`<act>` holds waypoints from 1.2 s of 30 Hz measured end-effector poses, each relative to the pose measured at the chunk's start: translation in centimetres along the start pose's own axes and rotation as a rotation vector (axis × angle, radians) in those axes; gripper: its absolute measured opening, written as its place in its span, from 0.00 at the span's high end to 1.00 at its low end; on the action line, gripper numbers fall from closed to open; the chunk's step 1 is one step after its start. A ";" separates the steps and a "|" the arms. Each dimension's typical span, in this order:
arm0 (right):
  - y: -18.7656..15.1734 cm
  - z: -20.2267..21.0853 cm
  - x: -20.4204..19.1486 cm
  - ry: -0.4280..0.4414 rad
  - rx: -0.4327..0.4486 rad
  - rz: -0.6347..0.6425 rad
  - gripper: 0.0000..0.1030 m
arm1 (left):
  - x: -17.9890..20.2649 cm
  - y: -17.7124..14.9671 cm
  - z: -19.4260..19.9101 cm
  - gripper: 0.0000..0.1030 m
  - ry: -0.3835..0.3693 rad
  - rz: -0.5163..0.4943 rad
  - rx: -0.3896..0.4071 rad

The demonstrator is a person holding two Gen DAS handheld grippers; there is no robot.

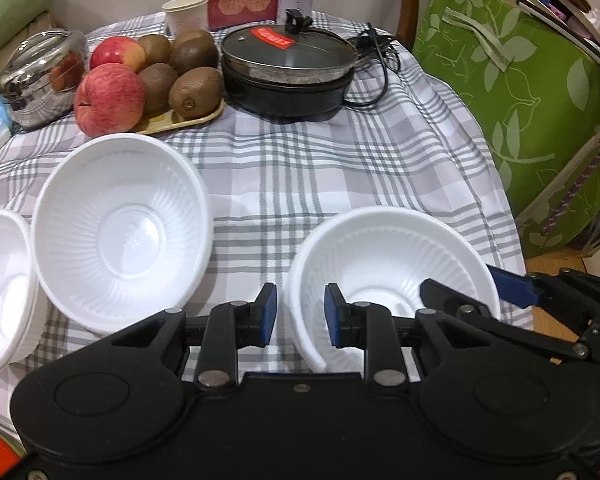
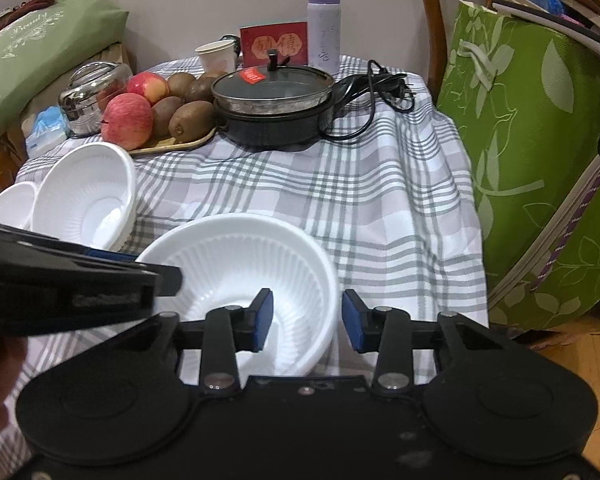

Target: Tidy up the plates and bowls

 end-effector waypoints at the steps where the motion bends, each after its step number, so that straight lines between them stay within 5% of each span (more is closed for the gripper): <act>1: 0.0 0.1 -0.1 0.000 0.002 0.003 0.62 | 0.1 -0.1 0.1 0.70 0.000 -0.003 0.002; 17: -1.6 4.5 -2.9 0.002 0.045 0.042 0.63 | -1.1 -2.4 4.1 0.70 0.020 -0.005 0.027; 36: -8.8 12.8 -9.9 0.069 0.019 0.041 0.63 | -4.5 -11.2 11.2 0.70 0.055 0.021 -0.010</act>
Point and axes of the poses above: each gripper's, at about its wrist camera, not at the fingertips, and z roughly against the way its jaws point, x to its right, y to its top, the point moved 7 cm from there along -z, roughly the way its jaws point, and after that the axes turned 4 degrees about x, right-handed, at the moved point
